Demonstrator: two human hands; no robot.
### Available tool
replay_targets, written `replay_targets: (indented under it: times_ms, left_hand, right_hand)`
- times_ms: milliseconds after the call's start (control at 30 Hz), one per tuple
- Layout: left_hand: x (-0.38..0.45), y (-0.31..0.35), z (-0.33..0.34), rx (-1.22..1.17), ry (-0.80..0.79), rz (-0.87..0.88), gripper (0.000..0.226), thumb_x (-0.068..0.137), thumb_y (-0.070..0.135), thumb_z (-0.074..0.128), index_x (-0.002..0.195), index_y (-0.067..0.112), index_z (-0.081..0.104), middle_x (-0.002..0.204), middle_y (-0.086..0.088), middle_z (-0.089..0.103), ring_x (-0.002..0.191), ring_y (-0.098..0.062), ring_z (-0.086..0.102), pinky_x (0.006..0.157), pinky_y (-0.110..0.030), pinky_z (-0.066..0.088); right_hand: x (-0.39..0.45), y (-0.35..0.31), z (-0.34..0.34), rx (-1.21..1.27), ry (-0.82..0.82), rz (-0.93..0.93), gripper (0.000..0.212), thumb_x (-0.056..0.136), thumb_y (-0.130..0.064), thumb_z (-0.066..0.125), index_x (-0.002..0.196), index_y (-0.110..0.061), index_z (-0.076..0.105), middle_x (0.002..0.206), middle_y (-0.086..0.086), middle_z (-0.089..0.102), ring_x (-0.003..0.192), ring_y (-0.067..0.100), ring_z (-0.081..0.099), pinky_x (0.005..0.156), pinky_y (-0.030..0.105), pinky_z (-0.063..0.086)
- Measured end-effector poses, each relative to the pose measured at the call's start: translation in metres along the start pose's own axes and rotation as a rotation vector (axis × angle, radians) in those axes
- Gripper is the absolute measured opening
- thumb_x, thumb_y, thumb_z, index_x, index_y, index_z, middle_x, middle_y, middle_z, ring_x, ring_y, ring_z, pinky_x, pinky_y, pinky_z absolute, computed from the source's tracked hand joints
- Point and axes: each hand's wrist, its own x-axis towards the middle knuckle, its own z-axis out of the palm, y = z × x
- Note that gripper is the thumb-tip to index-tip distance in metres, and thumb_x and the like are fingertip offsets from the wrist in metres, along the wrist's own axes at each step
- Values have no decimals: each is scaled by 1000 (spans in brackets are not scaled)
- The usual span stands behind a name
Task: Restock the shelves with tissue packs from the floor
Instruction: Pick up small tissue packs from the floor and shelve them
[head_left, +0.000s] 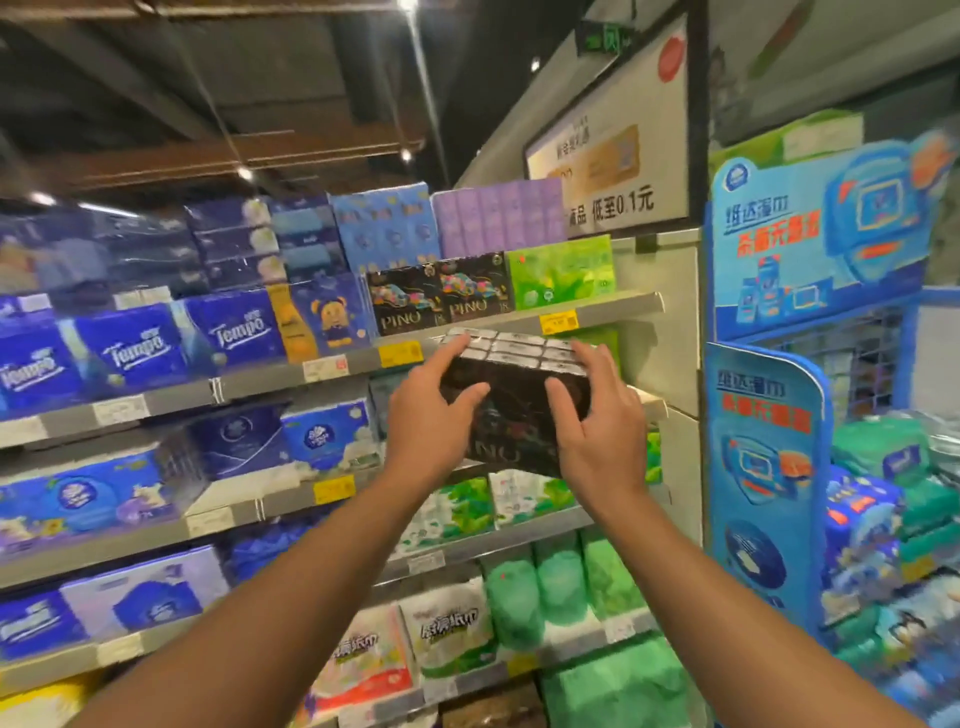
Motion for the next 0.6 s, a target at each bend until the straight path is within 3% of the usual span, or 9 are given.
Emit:
replay_targets:
  times_ms: [133, 233, 367, 500, 600]
  left_hand:
    - [53, -22, -16, 94, 162, 39, 49, 90, 30, 66, 133, 46, 49, 124, 7, 61, 110, -15, 58, 93, -44, 52]
    - [99, -36, -16, 145, 239, 71, 48, 93, 29, 62, 136, 44, 47, 123, 6, 57, 110, -14, 55, 93, -45, 50]
    - [167, -58, -6, 246, 311, 107, 50, 95, 29, 60, 141, 41, 43, 123, 7, 55, 112, -13, 52, 97, -40, 47]
    - [238, -85, 14, 317, 315, 68, 56, 96, 29, 58, 144, 44, 34, 134, 5, 54, 114, -21, 57, 96, -44, 48]
    - [282, -106, 27, 381, 349, 21, 60, 96, 28, 59, 146, 45, 31, 136, 8, 55, 117, -18, 56, 91, -31, 42]
  right_hand:
    - [51, -5, 67, 83, -44, -76, 60, 85, -54, 60, 139, -32, 45, 146, 5, 47, 125, 30, 49, 100, 41, 45]
    - [91, 7, 113, 107, -88, -112, 70, 79, -41, 74, 141, -35, 43, 153, 7, 40, 139, 28, 36, 107, 40, 37]
    - [155, 36, 176, 146, -71, -171, 67, 78, -37, 78, 138, -31, 48, 148, 11, 47, 136, 30, 41, 107, 42, 39]
    - [216, 64, 235, 185, -87, -187, 65, 79, -36, 78, 138, -30, 50, 147, 12, 48, 137, 32, 41, 106, 47, 40]
    - [255, 84, 273, 201, -86, -190, 64, 80, -34, 78, 138, -29, 52, 148, 12, 46, 136, 31, 42, 105, 45, 40]
